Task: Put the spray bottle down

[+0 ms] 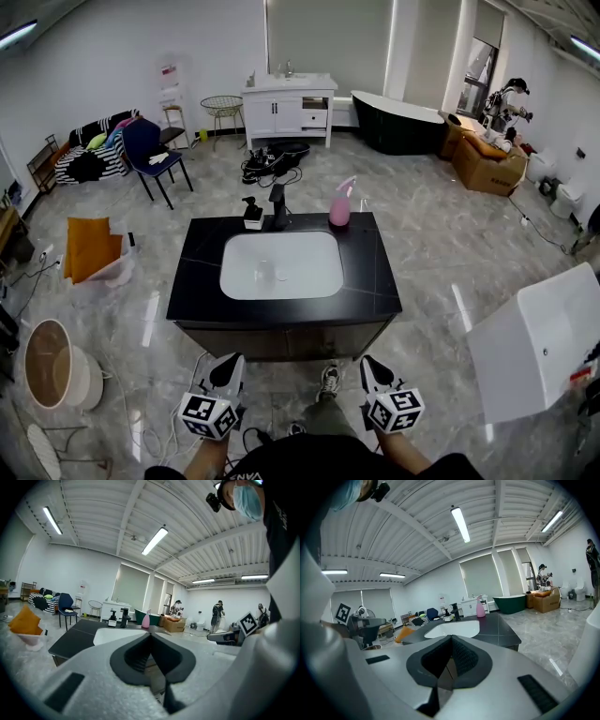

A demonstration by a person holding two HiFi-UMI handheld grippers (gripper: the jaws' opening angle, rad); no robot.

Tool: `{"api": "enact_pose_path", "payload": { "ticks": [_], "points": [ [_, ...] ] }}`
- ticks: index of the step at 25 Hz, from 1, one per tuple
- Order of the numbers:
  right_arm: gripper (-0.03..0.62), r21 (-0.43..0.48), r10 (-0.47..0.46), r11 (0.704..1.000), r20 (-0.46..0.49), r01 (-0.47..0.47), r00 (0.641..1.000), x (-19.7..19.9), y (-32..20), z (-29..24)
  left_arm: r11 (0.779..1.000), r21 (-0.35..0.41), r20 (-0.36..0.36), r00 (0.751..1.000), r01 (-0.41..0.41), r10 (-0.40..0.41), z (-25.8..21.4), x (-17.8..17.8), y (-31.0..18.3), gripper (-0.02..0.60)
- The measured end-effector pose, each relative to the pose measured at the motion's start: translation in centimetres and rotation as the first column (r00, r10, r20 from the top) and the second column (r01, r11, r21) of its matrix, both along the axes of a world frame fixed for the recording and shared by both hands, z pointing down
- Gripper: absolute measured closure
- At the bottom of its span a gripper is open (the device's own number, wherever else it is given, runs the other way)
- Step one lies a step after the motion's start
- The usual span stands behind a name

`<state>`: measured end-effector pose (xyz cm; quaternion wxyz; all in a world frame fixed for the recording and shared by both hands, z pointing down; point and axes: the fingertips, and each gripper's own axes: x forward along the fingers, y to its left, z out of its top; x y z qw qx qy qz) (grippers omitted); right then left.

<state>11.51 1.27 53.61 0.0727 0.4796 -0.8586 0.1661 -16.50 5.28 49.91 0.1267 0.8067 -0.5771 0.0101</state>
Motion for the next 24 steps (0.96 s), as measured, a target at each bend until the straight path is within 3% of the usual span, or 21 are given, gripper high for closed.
{"api": "enact_pose_path", "payload": {
  "ticks": [6,24],
  "points": [
    [0.595,-0.02,-0.003,1.0,-0.038,0.002,0.999,-0.4,1.7,0.9,0.999,0.006,0.036,0.999,-0.041,0.041,0.0,1.0,1.3,0.571],
    [0.596,0.004,-0.004,1.0,-0.038,0.004,0.999,-1.4,2.0,0.1,0.999,0.007,0.019,0.999,-0.051,0.051,0.2,0.6,2.4,0.571]
  ]
}}
